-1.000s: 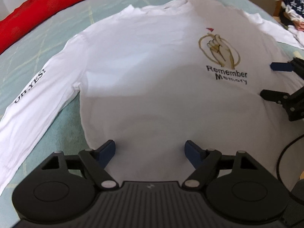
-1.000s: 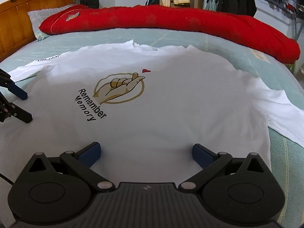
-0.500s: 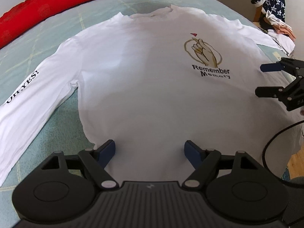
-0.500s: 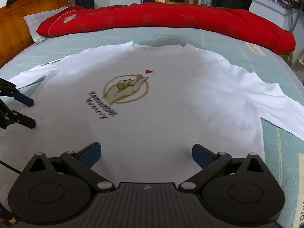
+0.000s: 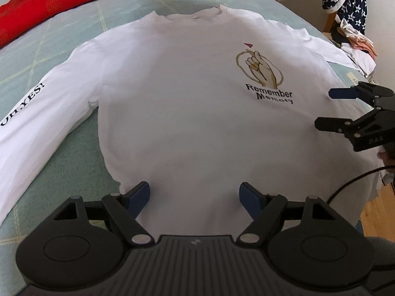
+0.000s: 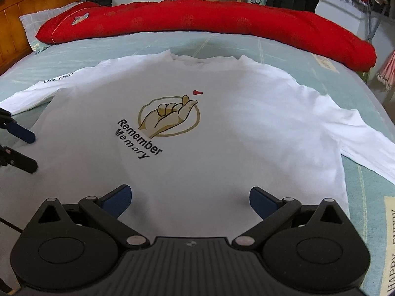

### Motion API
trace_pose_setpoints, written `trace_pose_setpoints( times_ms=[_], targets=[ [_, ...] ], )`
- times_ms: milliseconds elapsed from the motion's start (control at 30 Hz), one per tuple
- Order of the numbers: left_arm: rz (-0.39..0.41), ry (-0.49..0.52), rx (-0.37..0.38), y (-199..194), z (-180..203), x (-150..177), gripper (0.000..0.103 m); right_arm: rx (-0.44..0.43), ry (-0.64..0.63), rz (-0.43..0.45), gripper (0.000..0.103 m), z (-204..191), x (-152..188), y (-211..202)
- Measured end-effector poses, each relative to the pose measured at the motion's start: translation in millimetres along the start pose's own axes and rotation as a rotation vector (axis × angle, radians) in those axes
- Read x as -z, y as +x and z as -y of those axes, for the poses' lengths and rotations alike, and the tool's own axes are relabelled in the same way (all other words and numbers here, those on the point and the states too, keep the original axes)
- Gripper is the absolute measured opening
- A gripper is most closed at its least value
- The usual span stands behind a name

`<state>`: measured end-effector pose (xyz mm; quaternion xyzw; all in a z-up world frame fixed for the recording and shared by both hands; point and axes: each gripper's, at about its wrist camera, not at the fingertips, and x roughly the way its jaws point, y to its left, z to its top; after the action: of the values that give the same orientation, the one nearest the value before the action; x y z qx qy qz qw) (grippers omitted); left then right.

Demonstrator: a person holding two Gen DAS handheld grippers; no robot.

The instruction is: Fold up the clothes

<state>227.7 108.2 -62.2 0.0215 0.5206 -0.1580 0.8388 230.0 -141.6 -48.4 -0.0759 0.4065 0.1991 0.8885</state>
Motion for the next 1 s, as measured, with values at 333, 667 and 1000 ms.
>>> trace_pose_setpoints(
  times_ms=[333,667,1000],
  targets=[
    [0.043,0.03,-0.036,-12,14,-3,0.078,-0.03,-0.038,-0.043,0.103,10,2,-2],
    [-0.084,0.166,-0.132,-30,45,64,0.079,-0.012,-0.067,-0.138,0.103,5,46,-27],
    [0.046,0.142,-0.087,-32,48,45,0.073,0.024,-0.07,-0.123,0.103,11,25,-25]
  ],
)
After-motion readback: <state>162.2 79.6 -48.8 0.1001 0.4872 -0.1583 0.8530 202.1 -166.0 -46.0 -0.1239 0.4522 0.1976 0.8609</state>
